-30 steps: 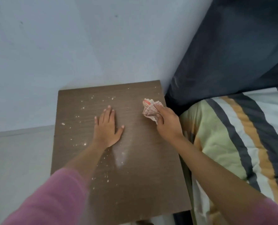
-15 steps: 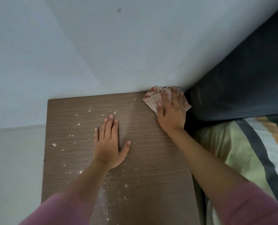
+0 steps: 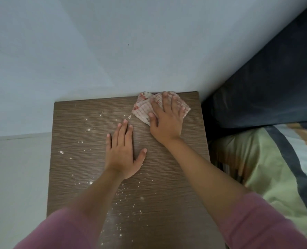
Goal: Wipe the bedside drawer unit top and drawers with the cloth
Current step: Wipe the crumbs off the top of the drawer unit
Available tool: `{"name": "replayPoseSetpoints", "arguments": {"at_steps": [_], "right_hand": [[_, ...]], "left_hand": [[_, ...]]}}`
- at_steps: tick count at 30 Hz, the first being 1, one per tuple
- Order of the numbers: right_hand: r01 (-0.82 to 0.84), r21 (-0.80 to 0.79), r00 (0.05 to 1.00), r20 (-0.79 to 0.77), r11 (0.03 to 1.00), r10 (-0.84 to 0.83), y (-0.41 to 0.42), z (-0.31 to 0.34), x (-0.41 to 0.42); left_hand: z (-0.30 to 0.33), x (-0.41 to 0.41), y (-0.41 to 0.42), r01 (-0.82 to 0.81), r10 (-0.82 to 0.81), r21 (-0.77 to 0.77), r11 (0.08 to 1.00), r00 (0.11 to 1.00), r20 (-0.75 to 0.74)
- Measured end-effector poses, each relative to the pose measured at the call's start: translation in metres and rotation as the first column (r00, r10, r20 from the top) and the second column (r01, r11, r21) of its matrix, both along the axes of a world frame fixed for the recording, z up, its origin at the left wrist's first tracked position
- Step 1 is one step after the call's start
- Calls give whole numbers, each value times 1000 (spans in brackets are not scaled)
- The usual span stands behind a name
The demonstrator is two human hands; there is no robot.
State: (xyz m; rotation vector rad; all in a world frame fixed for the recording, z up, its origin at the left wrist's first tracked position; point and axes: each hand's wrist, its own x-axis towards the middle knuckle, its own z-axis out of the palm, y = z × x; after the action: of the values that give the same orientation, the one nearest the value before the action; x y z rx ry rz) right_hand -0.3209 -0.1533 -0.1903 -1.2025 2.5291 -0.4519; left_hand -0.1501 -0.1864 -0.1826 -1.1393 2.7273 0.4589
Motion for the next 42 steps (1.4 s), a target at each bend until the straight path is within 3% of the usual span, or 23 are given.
{"name": "replayPoseSetpoints", "arguments": {"at_steps": [9,15,28,32,42], "right_hand": [[-227,46,974,12,973,227,-8,4,6],[-272,116,962,-7,955,274,4,10,19],[-316,99,948,74,944,309,87,14,85],[-292,78,955,82,953,286,110,12,103],[-190,53,981,44,980,188,153,9,151]], "left_hand": [[2,5,5,-108,108,10,994,979,-176],[8,35,20,-70,65,-15,997,974,-219],[14,199,126,-46,47,39,998,998,-33],[4,211,140,-70,70,15,997,997,10],[-1,212,137,-69,68,-19,997,996,-54]]}}
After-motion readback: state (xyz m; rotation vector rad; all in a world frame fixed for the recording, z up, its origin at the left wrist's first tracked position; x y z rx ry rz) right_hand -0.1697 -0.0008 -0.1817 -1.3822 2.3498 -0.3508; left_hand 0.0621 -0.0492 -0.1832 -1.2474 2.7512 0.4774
